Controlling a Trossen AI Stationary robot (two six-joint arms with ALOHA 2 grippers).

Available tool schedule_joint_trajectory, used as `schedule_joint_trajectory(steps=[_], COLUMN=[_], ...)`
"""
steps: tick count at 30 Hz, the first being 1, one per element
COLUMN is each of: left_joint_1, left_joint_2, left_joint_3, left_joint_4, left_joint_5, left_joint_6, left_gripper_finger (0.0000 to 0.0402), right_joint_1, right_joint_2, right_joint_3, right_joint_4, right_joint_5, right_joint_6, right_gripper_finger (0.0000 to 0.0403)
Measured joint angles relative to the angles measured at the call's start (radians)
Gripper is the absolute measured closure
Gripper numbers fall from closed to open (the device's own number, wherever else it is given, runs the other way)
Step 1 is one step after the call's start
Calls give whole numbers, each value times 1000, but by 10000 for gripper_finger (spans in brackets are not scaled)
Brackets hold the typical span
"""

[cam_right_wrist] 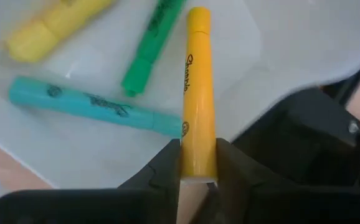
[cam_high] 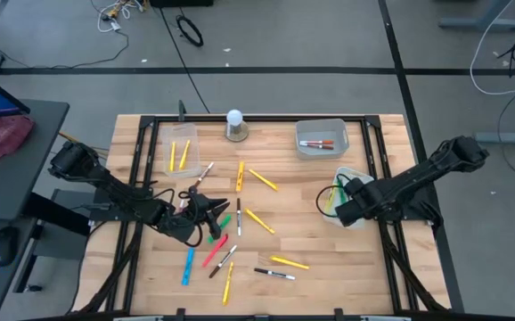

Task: Pick & Place Markers
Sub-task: Put the bottom orange highlighter pen into the white bin, then put the pink marker pen into the gray bin

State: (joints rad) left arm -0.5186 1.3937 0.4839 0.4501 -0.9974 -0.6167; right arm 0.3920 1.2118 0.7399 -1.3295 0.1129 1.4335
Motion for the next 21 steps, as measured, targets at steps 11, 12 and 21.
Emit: schedule_joint_trajectory(steps=[11,12,21], left_joint_1=[0,0,-31], left_joint_2=[0,0,-14], left_joint_3=[0,0,41], left_joint_4=[1,1,0], left_joint_5=[0,0,116], left_joint_6=[1,1,183], left_gripper_finger=[328,328,328], right_joint_1=[-20,-20,37], right_joint_2=[-2,-4,-10], right_joint_3=[0,1,200], right_joint_4=[10,11,34], right_joint_5=[93,94,281], right_joint_6=[-55,-65,-170], right_gripper_finger=[235,226,189])
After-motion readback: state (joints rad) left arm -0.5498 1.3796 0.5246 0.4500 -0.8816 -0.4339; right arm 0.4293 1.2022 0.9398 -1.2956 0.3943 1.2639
